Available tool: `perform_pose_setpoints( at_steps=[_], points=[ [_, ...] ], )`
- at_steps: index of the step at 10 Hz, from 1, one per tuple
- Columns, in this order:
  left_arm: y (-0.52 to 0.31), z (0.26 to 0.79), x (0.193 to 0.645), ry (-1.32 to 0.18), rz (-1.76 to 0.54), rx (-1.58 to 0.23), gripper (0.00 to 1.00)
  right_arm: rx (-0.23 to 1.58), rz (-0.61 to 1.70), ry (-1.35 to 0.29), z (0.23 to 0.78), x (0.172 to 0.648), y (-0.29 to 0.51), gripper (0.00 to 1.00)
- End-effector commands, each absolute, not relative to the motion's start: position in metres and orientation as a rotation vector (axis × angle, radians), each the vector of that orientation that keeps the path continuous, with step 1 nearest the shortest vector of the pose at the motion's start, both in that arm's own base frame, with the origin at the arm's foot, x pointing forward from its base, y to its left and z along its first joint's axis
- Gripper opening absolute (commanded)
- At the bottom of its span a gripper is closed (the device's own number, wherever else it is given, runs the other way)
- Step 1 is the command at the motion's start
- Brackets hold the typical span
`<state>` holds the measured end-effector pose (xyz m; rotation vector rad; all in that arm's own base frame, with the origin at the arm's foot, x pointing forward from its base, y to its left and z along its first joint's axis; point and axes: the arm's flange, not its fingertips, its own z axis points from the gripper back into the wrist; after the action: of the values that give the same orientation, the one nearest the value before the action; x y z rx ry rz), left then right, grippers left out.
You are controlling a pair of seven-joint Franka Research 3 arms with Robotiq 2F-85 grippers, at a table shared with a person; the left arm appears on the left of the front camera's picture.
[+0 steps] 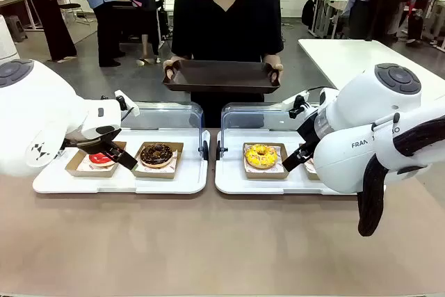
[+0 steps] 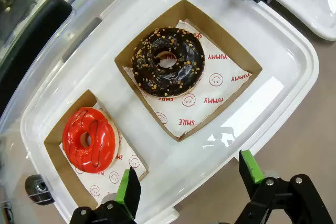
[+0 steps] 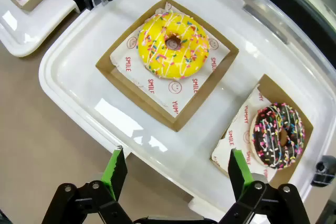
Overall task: Provide the desired donut to the person.
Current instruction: Pick up and lift the Paper togo box containing the Donut pointed at by the person.
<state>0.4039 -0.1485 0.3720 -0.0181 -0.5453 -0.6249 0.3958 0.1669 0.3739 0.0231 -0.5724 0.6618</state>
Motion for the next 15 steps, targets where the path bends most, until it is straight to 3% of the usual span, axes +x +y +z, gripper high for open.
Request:
perform_pose_setpoints(
  at_steps=[1, 15],
  points=[
    [-0.1485, 0.372, 0.4038, -0.545, -0.625, -0.018, 1.0, 0.023, 0.662, -0.572, 0.3739, 0.3957, 0.167, 1.0],
    [-0.1485, 0.372, 0.4039, -0.545, -0.625, -0.018, 1.0, 0.023, 0.661, -0.572, 0.3739, 0.3958, 0.1669, 1.0]
  ],
)
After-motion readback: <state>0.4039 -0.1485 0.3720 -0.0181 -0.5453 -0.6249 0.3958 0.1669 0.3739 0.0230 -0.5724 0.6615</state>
